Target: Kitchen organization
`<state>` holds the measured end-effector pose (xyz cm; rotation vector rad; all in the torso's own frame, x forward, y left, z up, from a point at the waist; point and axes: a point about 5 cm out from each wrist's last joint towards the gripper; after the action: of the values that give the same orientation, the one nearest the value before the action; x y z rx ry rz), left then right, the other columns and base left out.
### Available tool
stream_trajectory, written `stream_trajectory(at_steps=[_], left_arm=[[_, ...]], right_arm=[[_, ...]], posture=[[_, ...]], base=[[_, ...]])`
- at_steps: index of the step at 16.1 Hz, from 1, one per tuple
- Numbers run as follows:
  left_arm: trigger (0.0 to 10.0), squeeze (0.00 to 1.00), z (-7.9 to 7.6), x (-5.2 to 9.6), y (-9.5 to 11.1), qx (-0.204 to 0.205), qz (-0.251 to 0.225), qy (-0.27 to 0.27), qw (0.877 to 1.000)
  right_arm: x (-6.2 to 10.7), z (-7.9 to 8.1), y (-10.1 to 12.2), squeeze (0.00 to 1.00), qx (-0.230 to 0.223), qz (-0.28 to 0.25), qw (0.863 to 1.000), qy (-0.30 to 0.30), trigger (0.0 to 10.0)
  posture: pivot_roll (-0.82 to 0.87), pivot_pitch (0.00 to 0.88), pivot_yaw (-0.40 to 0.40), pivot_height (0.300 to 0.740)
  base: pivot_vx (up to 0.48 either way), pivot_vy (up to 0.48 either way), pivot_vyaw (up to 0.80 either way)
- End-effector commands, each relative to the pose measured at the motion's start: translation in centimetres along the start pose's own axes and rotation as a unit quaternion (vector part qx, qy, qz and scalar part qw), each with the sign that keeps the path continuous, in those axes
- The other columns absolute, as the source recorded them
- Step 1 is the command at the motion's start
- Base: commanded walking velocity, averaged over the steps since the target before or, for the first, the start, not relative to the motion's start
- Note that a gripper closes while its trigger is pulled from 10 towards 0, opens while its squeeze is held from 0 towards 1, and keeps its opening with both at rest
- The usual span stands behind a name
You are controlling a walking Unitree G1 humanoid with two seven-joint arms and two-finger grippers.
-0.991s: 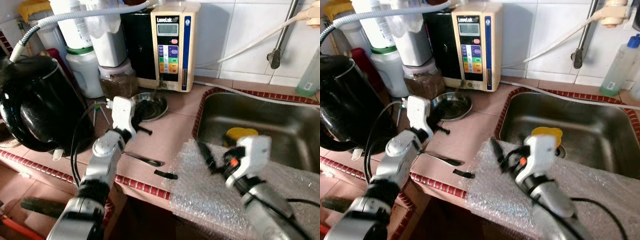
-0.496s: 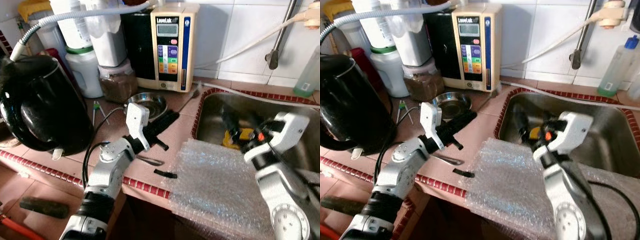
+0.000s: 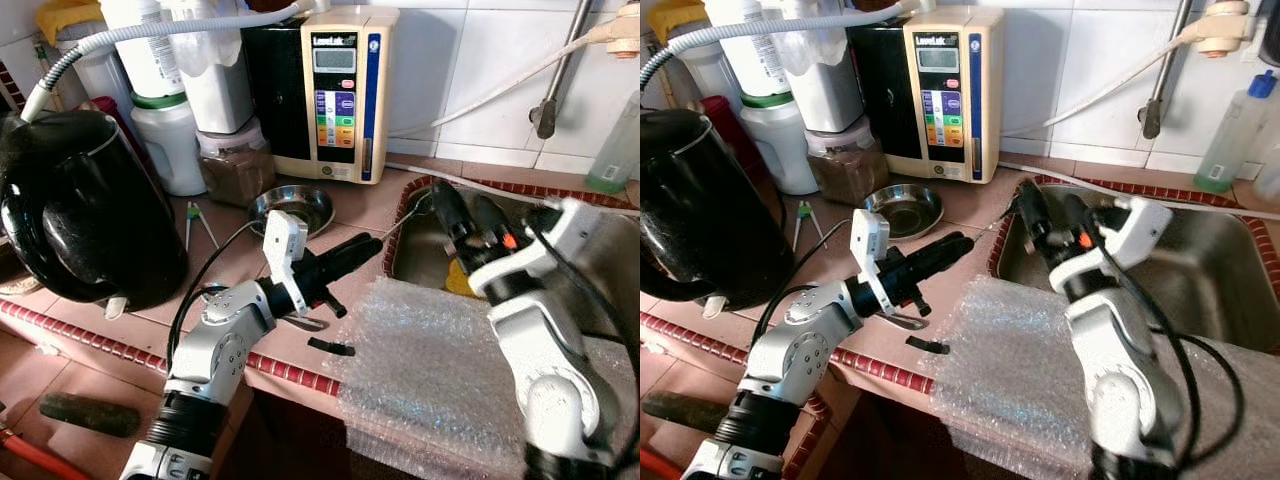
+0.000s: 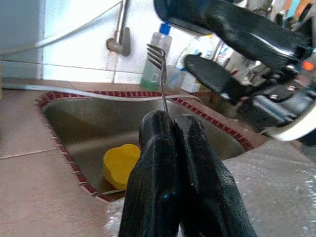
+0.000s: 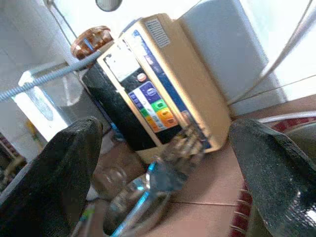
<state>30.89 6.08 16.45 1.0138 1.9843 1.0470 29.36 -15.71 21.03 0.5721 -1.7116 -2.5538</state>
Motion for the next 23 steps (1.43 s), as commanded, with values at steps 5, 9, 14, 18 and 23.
stream_trajectory(at_steps=[5, 9, 14, 18, 23], left_arm=[[0.0, 0.0, -0.8, -0.3, 1.1, 0.012, -0.013, -0.018, 1.0], [0.0, 0.0, -1.3, -0.5, 1.1, 0.015, -0.009, -0.029, 0.999], [0.0, 0.0, -1.4, -0.7, 1.1, 0.015, -0.009, -0.03, 0.999], [0.0, 0.0, -1.0, -0.6, 1.2, 0.01, -0.01, -0.018, 1.0], [0.0, 0.0, -1.1, -0.8, 1.2, 0.008, -0.01, -0.022, 1.0]], right_arm=[[-1.2, 0.6, -0.8, 0.0, -0.089, -0.007, 0.996, -0.001, 10.0], [-2.2, 1.0, -1.4, 0.0, -0.157, -0.009, 0.988, -0.007, 10.0], [-3.2, 1.7, -2.5, 0.0, -0.215, 0.018, 0.976, -0.005, 0.2], [-3.0, 1.7, -2.9, 0.0, -0.197, 0.032, 0.98, -0.01, 7.1], [-2.4, 1.2, -3.0, 0.0, -0.17, 0.056, 0.984, -0.019, 0.0]], posture=[[-0.03, 0.0, 0.09, 0.74], [-0.03, 0.0, 0.09, 0.74], [-0.03, 0.0, 0.087, 0.74], [-0.03, 0.0, 0.086, 0.74], [-0.03, 0.0, 0.087, 0.74]], base=[[0.0, 0.0, 0.0], [0.0, 0.0, 0.0], [0.0, 0.0, 0.0], [0.0, 0.0, 0.0], [0.0, 0.0, 0.0]])
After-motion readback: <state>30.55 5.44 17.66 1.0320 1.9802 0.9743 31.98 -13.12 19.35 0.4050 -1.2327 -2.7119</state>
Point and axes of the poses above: a point about 5 cm out from each wrist's last joint towards the gripper, its own x axis pointing back from the gripper into the wrist, its own y axis along the axis of the wrist's last joint, z = x × y, and after that the axes turned 12 degrees about x, right-handed
